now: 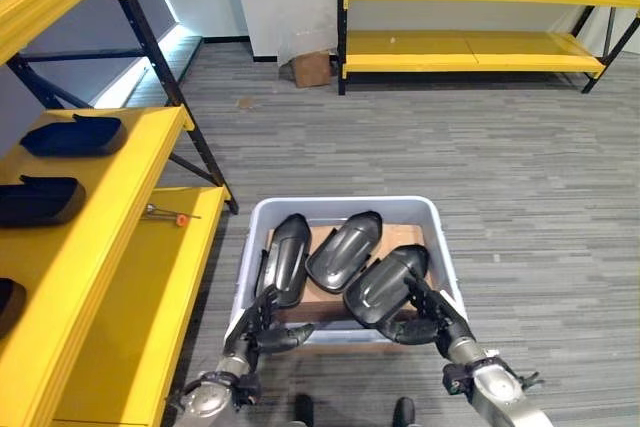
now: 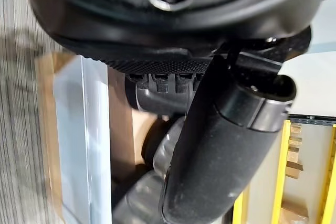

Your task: Move parts from the plastic box to the shelf.

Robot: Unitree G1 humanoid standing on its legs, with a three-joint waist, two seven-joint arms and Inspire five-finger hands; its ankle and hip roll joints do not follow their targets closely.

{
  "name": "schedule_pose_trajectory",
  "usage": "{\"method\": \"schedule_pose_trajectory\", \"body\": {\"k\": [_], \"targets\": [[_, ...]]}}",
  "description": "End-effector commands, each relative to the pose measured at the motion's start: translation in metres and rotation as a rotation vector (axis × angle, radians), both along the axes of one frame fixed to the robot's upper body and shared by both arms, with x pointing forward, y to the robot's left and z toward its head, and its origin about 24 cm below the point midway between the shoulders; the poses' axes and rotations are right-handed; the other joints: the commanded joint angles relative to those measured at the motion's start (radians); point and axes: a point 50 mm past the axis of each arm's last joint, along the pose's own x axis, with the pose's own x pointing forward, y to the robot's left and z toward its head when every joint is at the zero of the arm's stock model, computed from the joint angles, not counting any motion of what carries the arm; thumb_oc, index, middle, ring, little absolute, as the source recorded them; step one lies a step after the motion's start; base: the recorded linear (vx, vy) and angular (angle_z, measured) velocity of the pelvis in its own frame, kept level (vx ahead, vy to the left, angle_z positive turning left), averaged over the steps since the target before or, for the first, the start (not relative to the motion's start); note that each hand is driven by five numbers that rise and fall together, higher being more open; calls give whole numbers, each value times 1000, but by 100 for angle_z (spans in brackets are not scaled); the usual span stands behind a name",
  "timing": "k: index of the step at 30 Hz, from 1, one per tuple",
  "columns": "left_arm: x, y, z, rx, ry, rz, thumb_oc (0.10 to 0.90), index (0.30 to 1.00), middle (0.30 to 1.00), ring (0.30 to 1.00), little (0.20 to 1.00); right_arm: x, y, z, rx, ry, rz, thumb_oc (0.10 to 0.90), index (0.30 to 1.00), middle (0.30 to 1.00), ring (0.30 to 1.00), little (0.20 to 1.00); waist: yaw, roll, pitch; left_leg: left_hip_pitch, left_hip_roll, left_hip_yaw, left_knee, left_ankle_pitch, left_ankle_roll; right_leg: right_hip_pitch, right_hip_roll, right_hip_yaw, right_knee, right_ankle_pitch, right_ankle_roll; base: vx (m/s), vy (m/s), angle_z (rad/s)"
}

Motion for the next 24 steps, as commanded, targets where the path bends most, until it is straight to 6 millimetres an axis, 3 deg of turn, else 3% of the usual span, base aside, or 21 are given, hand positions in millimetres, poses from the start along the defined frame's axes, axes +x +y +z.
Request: {"method": "schedule_pose_trajectory", "body": {"k": [1,11,24], "targets": [[44,-5,47,-14,-277,-39,900,1000,1000,1000,1000,30,9,56,44,-308,45,900,1000,1000,1000,1000,-19,10,-15,-11,86,28,36,3,-60,30,-38,-4,33,-76,39,4,-75,-5],[47,-1,64,-33,-365,-12,900,1000,1000,1000,1000,46,14,78,-42,-433,78,900,1000,1000,1000,1000,-19,45,8,-7,107,62,14,27,-75,27,-30,-12,10,-75,32,7,-35,-1],[64,-13,108,-81,-561,-29,900,1000,1000,1000,1000,83,45,95,-19,-511,37,900,1000,1000,1000,1000,0,87,109,-91,72,73,2,33,-61,-90,-80,11,23,-19,53,-54,51,-1]]}}
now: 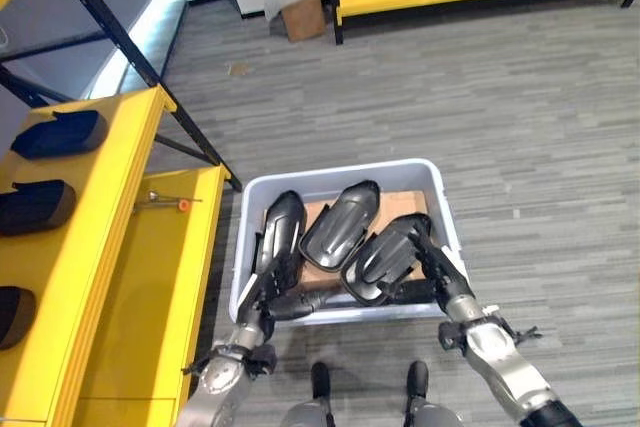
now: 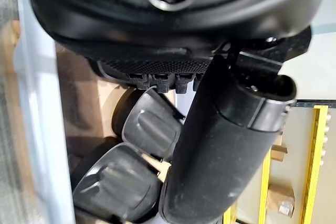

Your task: Move parts from the plastic box to the shelf.

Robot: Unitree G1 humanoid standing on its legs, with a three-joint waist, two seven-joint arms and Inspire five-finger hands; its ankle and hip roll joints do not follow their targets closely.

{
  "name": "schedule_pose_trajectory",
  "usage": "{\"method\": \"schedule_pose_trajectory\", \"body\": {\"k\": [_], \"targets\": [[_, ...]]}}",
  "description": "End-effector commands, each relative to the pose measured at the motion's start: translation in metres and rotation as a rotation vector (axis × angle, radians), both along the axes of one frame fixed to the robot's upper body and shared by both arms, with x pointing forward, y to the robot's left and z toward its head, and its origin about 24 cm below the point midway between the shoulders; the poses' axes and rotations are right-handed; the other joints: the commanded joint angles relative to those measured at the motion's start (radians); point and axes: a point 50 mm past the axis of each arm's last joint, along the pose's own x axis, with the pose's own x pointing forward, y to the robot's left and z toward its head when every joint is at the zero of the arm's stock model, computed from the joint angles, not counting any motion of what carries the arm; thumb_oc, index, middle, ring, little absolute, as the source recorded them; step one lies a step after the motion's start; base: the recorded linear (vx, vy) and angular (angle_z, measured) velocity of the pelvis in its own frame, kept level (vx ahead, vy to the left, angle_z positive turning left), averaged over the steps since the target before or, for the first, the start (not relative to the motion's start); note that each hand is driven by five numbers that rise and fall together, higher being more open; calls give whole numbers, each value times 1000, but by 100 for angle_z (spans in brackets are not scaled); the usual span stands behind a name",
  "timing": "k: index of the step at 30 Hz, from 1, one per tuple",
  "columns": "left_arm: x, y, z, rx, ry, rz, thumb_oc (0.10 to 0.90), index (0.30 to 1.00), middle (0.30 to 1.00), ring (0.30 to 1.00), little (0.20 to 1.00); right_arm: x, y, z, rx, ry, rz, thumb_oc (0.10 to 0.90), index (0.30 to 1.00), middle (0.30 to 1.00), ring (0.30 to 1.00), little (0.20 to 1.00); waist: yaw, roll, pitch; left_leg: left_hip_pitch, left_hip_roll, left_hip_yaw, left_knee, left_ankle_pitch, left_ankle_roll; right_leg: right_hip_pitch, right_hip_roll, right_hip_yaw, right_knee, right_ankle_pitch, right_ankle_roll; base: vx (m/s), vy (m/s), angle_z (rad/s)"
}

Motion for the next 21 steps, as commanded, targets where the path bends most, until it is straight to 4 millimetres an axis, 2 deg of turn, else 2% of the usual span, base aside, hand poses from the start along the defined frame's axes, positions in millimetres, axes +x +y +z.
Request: {"method": "schedule_pose_trajectory", "body": {"k": [1,9,14,21], "targets": [[22,8,57,-11,-300,9,900,1000,1000,1000,1000,22,25,46,69,-246,36,900,1000,1000,1000,1000,15,-54,-3,-7,35,53,3,14,-27,-3,-112,15,25,-32,84,-39,43,0],[28,-4,67,-7,-340,-28,900,1000,1000,1000,1000,39,23,55,34,-288,-70,900,1000,1000,1000,1000,25,-37,58,-60,4,54,1,17,-13,-68,-151,23,41,-5,99,-68,77,1],[31,-12,72,-12,-356,-58,900,1000,1000,1000,1000,48,21,49,7,-264,-142,900,1000,1000,1000,1000,32,-26,86,-79,-20,51,-5,15,-2,-93,-177,22,49,10,112,-39,70,3],[32,-16,75,-4,-375,-71,900,1000,1000,1000,1000,52,26,41,-33,-234,-156,900,1000,1000,1000,1000,39,-21,110,-101,-51,48,-9,10,13,-118,-204,26,52,31,125,-29,67,4]]}}
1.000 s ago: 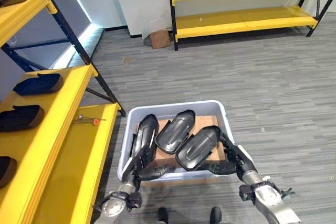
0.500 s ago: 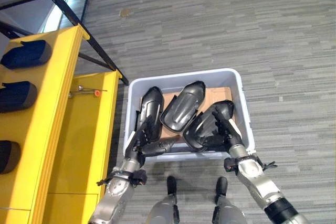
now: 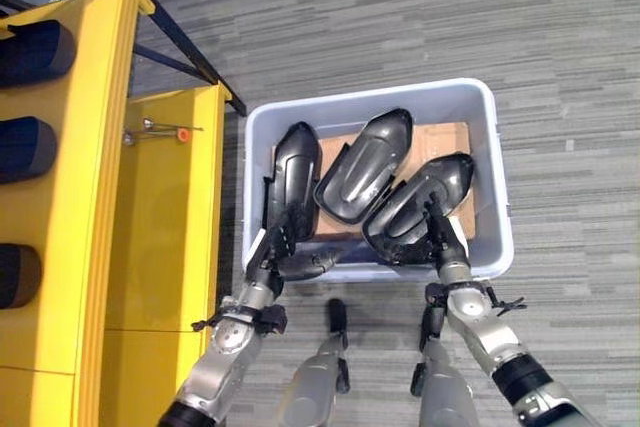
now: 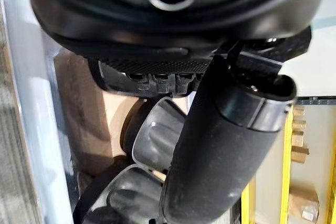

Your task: Move parts from the plastic box to the shelf.

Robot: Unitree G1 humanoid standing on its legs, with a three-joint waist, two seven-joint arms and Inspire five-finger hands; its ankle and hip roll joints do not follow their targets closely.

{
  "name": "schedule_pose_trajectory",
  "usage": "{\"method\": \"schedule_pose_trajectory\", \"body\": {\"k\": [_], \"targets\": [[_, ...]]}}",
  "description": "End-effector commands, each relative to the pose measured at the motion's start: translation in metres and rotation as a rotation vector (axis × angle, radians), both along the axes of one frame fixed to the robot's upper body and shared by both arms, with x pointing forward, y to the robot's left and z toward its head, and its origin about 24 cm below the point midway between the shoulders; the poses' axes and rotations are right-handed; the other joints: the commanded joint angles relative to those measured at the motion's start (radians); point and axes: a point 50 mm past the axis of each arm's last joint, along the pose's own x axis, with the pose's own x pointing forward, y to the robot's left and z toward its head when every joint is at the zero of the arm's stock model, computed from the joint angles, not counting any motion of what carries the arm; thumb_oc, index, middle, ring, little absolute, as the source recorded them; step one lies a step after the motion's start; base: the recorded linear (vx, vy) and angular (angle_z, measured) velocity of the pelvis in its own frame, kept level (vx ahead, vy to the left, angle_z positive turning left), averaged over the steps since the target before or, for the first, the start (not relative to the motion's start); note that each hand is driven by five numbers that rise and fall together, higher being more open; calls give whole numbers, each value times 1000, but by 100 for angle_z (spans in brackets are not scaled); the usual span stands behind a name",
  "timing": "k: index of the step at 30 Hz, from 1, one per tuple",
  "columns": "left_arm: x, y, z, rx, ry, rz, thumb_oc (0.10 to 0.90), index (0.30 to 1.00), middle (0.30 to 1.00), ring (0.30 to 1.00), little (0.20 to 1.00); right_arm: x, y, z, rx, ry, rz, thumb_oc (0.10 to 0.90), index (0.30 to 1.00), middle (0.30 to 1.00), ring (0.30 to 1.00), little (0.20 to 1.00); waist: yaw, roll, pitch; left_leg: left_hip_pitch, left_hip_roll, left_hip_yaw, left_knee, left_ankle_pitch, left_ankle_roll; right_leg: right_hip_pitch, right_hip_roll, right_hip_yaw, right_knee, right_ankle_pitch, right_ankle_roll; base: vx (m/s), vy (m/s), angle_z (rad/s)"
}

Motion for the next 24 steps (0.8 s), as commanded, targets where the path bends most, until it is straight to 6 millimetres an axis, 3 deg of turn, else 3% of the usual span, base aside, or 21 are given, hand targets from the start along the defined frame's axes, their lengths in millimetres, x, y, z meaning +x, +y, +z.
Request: {"method": "schedule_pose_trajectory", "body": {"k": [1,24], "targets": [[2,-3,40,-30,-214,-41,900,1000,1000,1000,1000,17,28,33,12,-176,59,900,1000,1000,1000,1000,12,-40,-44,-7,14,40,-9,-11,-13,-26,-138,23,51,3,96,-22,57,2],[6,-2,46,-14,-241,-17,900,1000,1000,1000,1000,10,40,39,21,-214,117,900,1000,1000,1000,1000,24,-87,-5,-80,-27,27,66,-47,18,-47,-179,7,61,24,108,-6,30,3]]}}
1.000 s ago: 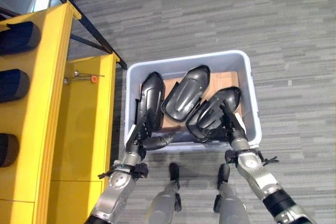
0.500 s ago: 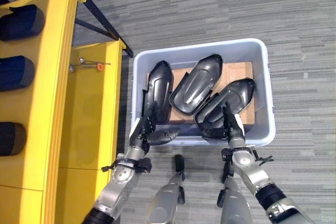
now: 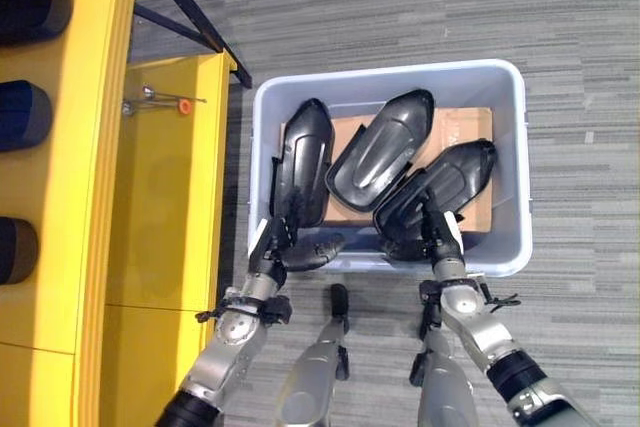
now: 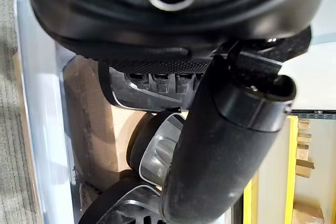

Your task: Move parts from the plastic box to the shelf.

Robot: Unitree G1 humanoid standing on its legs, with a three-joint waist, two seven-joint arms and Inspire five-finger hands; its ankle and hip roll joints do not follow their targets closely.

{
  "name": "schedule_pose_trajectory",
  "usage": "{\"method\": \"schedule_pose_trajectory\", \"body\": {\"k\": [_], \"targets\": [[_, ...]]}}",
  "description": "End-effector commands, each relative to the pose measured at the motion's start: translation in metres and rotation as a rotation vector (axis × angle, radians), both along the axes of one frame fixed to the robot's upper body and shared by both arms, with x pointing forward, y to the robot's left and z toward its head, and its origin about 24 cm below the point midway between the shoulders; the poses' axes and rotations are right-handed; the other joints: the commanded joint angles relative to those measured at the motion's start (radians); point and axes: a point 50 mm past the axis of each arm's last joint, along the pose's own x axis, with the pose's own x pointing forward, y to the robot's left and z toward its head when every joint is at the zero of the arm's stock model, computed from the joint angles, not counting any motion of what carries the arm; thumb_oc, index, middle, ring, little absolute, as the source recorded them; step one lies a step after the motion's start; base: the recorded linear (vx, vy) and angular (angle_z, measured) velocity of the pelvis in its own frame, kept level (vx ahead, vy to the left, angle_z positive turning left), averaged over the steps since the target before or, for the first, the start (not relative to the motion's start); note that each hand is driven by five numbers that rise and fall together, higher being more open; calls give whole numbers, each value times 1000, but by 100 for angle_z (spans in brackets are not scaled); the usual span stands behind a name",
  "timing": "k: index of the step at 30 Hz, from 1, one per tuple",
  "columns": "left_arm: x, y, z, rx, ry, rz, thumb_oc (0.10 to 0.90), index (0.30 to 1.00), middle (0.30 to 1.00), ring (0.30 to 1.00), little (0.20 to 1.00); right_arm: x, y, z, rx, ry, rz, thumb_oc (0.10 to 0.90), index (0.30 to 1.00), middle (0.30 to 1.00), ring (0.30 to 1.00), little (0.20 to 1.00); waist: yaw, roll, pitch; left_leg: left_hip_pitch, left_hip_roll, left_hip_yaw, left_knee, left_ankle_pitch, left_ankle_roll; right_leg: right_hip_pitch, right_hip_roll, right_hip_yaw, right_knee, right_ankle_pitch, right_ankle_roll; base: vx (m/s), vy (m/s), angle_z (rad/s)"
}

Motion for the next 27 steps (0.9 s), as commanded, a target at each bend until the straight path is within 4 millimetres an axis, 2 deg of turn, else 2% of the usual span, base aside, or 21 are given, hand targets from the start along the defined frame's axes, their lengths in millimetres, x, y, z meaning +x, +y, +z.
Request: {"method": "schedule_pose_trajectory", "body": {"k": [1,15,17,22,23,27], "targets": [[-1,5,37,-15,-199,-19,900,1000,1000,1000,1000,8,28,34,41,-180,94,900,1000,1000,1000,1000,10,-53,-45,-41,-3,43,66,-53,9,-23,-156,27,62,18,94,0,0,0],[-2,-4,39,-60,-200,-32,900,1000,1000,1000,1000,30,29,22,-23,-97,-29,900,1000,1000,1000,1000,38,-32,8,-115,-14,42,119,-66,21,-72,-163,24,85,25,94,-8,12,1],[0,-11,43,-76,-214,-58,900,1000,1000,1000,1000,41,26,10,-71,-21,-93,900,1000,1000,1000,1000,54,-16,26,-144,-20,36,141,-73,25,-84,-168,17,97,27,95,-20,35,2],[2,-20,47,-91,-229,-82,900,1000,1000,1000,1000,52,20,5,-86,45,-165,900,1000,1000,1000,1000,74,4,44,-180,-27,26,161,-77,26,-101,-173,9,106,30,97,-10,21,1],[3,-25,47,-95,-229,-95,900,1000,1000,1000,1000,54,15,-1,-101,89,-199,900,1000,1000,1000,1000,85,16,50,-197,-31,16,170,-81,26,-106,-176,-1,115,26,97,-13,23,8],[4,-29,48,-92,-235,-100,900,1000,1000,1000,1000,54,13,-5,-116,120,-214,900,1000,1000,1000,1000,100,30,50,-219,-38,3,173,-79,28,-113,-181,-14,121,23,95,7,16,16]]}}
